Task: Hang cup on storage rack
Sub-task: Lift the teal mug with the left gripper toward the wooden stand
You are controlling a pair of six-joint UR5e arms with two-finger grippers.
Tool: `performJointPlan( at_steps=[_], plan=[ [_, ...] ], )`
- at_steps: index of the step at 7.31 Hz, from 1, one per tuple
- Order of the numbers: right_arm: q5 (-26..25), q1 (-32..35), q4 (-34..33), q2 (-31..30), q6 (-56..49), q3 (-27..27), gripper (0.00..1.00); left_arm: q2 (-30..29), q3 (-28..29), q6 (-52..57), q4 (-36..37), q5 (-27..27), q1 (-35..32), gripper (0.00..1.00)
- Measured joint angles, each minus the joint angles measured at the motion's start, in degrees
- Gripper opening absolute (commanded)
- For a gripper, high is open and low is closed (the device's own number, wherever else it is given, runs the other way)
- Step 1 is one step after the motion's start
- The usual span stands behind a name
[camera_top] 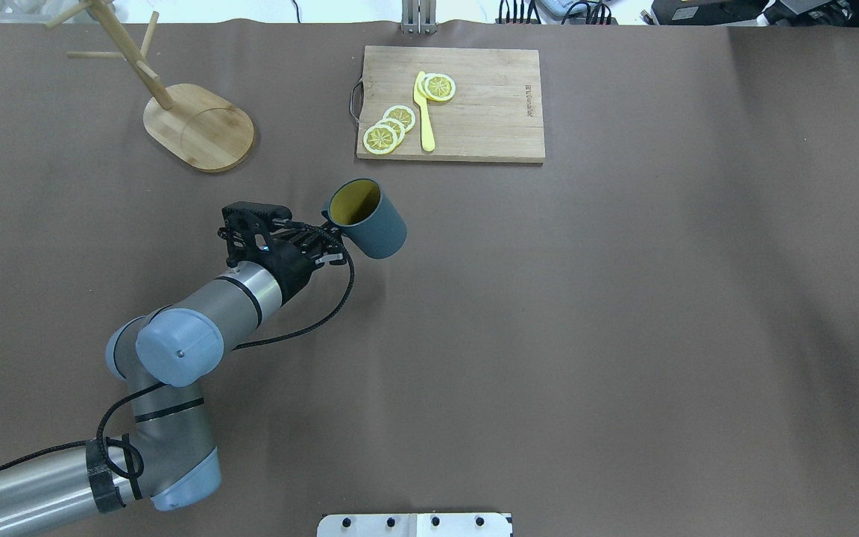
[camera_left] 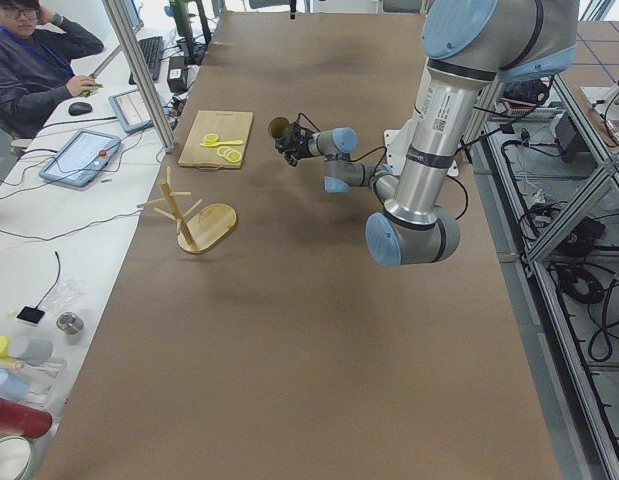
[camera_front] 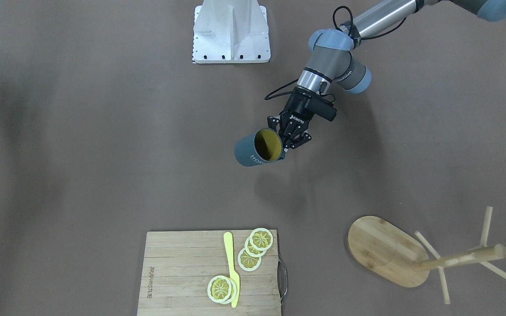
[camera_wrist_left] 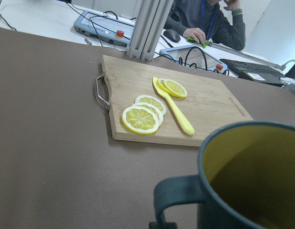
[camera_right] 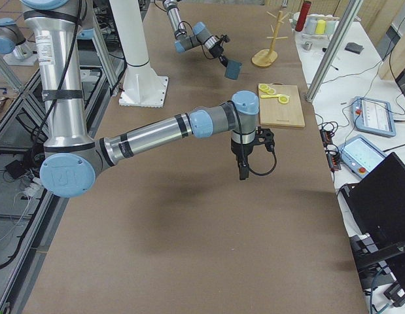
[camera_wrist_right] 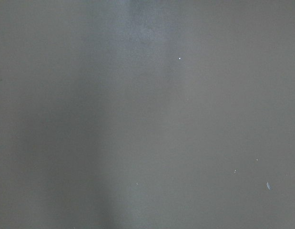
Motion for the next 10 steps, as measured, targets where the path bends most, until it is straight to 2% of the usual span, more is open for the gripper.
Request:
performJointPlan(
  at_steps=[4,5,7,9,10],
  plan=[
    [-0.03,0.00,0.04,0.06,0.04,0.02,1.00,-1.89,0.09,-26.00,-3.65,-21.42,-9.22,0.00],
    [-0.06,0.00,0.02,0.06,0.02,0.02,1.00,-2.29,0.45,-31.23,-5.23,-25.07,-11.13,0.00],
    [-0.09,0.00,0.02,0.26,0.06,0.00,1.00,-2.65,2.52,-43.30,-11.95,-28.71,-14.76,0.00],
    [-0.09,0.00,0.07,0.38,0.06,0.05,1.00,-2.69,7.60,-55.98,-21.30,-28.87,-18.73,0.00],
    [-0.09,0.00,0.08,0.40,0.06,0.08,1.00,-2.91,10.05,-60.38,-23.51,-27.78,-20.20,0.00]
  ],
)
